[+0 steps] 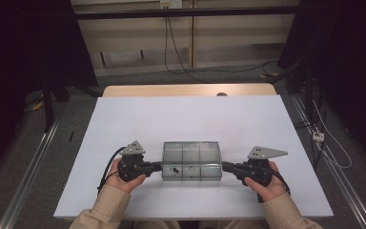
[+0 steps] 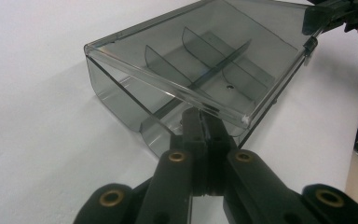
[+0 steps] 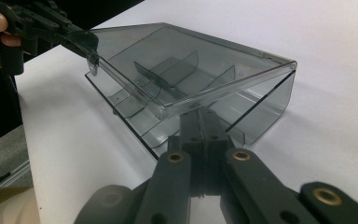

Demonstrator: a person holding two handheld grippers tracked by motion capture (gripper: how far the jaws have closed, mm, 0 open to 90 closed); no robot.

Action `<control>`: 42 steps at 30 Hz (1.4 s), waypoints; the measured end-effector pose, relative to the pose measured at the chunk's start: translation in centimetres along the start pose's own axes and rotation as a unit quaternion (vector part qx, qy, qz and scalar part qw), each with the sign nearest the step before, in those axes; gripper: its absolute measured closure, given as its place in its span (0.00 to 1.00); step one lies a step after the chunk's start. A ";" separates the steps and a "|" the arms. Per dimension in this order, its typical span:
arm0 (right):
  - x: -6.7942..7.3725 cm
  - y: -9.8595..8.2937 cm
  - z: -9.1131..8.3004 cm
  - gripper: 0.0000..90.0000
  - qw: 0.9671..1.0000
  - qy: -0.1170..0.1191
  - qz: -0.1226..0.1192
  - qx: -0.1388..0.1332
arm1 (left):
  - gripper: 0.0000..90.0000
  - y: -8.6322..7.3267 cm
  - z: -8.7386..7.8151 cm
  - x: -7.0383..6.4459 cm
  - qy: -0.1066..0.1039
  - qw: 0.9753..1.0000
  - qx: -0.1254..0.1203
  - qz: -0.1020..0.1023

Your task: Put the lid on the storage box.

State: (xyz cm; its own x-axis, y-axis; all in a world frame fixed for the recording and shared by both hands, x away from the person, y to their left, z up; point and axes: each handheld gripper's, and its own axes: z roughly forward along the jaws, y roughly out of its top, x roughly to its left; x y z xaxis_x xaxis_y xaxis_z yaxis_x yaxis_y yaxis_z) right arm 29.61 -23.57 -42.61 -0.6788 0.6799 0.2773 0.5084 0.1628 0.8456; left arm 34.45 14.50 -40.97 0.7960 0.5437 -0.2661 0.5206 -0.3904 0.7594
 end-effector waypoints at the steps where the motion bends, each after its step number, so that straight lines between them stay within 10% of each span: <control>1: 0.0 0.0 0.0 1.00 1.000 0.000 0.001 0.000 | 1.00 0.0 0.0 0.0 -0.001 1.000 0.001 0.000; 28: -0.5 -1.1 -1.1 0.91 0.999 -0.033 -0.002 0.011 | 0.99 -1.3 -1.0 0.5 0.016 1.000 0.008 -0.008; 42: -2.4 -1.8 -2.6 0.41 0.996 -0.090 -0.003 -0.004 | 0.30 -2.0 -3.0 2.7 0.061 0.998 -0.024 -0.005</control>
State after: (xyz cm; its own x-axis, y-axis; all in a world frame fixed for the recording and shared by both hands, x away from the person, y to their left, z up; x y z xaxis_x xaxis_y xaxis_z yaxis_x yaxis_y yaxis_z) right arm 28.97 -27.38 -43.61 -0.5747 0.7967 0.1870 0.5003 0.1613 0.8507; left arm 34.66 18.98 -41.43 0.7449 0.6358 -0.2020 0.5110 -0.3492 0.7854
